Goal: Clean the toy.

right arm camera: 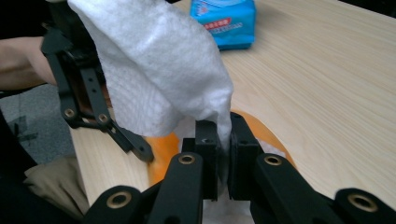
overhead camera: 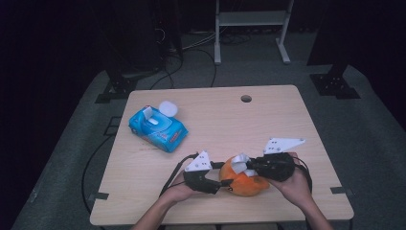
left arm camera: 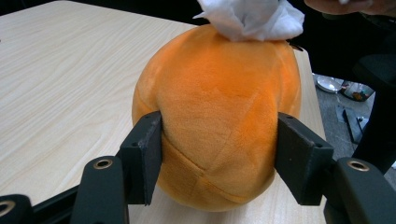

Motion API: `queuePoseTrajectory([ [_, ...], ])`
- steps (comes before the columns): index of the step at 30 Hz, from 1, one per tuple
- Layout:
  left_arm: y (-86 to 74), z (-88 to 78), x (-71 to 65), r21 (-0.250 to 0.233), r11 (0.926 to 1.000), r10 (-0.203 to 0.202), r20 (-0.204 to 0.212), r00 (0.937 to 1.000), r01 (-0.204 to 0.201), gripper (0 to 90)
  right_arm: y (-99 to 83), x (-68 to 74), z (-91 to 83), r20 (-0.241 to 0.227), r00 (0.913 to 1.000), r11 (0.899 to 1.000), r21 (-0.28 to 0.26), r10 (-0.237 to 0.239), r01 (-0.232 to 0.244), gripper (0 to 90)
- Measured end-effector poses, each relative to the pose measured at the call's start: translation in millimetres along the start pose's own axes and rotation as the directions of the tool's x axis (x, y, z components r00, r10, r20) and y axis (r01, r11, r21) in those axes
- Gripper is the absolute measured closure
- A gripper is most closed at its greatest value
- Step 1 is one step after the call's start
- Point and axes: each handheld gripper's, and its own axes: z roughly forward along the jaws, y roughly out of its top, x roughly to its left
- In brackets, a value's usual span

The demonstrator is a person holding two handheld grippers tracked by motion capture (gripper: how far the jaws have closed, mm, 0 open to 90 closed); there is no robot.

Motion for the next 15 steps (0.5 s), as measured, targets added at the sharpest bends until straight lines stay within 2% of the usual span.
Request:
queuePoseTrajectory([
  [2, 2.1, 1.3, -0.6, -0.004, 1.0, -0.002, -0.006, 1.0, 0.002, 37.8, -2.0, -2.7, -2.8, 0.006, 1.0, 1.0, -0.004, 0.005, -0.005, 84.3],
  [3, 3.7, 1.6, -0.7, 0.001, 1.0, 0.005, -0.014, 0.9999, -0.005, 38.0, -1.5, -3.1, -3.4, 0.024, 0.9997, 1.0, -0.006, 0.003, -0.003, 84.3],
  [7, 2.3, 1.1, 0.6, 0.005, 1.0, 0.002, -0.018, 0.9998, -0.002, 38.2, 0.7, 0.3, 0.3, 0.019, 0.9998, 1.0, -0.005, -0.002, 0.003, 84.3],
  [11, -4.8, 0.0, 8.7, 0.018, 0.9995, -0.026, -0.019, 0.9995, 0.027, 37.9, 3.7, 9.8, 15.9, -0.044, 0.9988, 1.0, -0.005, -0.019, 0.019, 84.2],
  [15, -8.3, -1.7, 12.3, 0.014, 0.999, -0.042, -0.013, 0.9991, 0.042, 37.9, 4.6, 11.5, 18.0, -0.046, 0.9985, 1.0, 0.0, -0.031, 0.031, 84.3],
])
